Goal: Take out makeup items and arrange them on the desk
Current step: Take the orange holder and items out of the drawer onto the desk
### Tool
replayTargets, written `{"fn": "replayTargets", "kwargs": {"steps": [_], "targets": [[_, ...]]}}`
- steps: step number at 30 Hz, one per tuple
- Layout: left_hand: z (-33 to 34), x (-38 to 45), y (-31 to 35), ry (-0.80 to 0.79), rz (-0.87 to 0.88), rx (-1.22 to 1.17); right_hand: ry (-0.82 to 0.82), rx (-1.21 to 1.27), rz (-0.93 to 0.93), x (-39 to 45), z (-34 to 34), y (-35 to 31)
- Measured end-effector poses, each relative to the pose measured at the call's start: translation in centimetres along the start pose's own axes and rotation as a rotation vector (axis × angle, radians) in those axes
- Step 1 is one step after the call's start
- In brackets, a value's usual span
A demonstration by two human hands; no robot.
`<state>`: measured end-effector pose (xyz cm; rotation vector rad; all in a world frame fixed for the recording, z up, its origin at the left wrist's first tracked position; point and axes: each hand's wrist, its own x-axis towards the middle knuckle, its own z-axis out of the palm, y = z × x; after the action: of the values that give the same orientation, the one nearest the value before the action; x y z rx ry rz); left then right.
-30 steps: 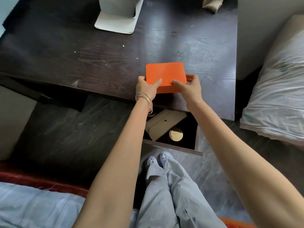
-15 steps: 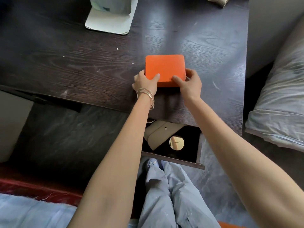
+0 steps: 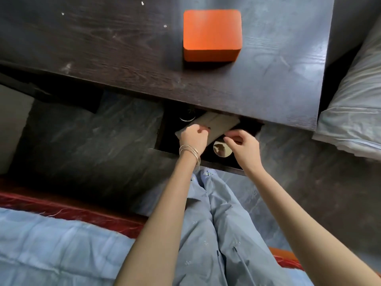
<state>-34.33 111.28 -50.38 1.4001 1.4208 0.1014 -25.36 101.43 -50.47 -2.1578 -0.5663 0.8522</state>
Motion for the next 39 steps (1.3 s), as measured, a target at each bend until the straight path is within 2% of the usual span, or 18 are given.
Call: {"fn": "replayTargets", "kwargs": {"steps": [4, 7, 9, 13, 16, 21, 25, 27, 31, 35, 39], "targets": [[3.5, 2.2, -1.4, -0.272, -0.053, 0.321, -0.167, -0.204, 0.174, 2.9, 2.3, 4.6], [5.9, 4.1, -2.1, -0.347, -0.082, 0.444, -0.229, -0.35, 0.249, 5.3, 3.5, 6.1], [7.3, 5.0, -3.0, -0.397, -0.141, 0.432, -0.226, -0.323, 0.322, 6.7, 3.9, 7.1], [8.8, 5.7, -4.0, -0.362, -0.195, 0.383, -0.281, -0.388, 0.356, 7.9, 5.2, 8.7], [9.3, 5.9, -4.2, -0.334, -0.227, 0.341, -0.258, -0.382, 0.389, 8.1, 5.9, 8.8], [7.9, 4.7, -2.8, -0.232, -0.283, 0.217, -0.205, -0.054, 0.468, 5.9, 4.5, 7.1], [4.9, 1.9, -0.7, -0.209, -0.179, 0.042, -0.202, 0.2, 0.358, 3.3, 1.7, 3.0], [2.7, -0.5, 0.6, -0.186, -0.143, -0.028, -0.285, 0.222, 0.309, 1.5, -0.2, 0.2], [-1.5, -4.6, 3.4, -0.196, 0.046, 0.02, -0.378, 0.186, 0.141, -2.4, -3.8, -4.7], [-3.8, -5.9, 8.2, -0.112, 0.248, -0.044, -0.254, 0.315, 0.05, -3.1, -6.8, -8.9], [-3.6, -4.2, 14.0, -0.008, 0.337, -0.108, -0.095, 0.435, 0.003, 0.1, -9.3, -13.4]]}}
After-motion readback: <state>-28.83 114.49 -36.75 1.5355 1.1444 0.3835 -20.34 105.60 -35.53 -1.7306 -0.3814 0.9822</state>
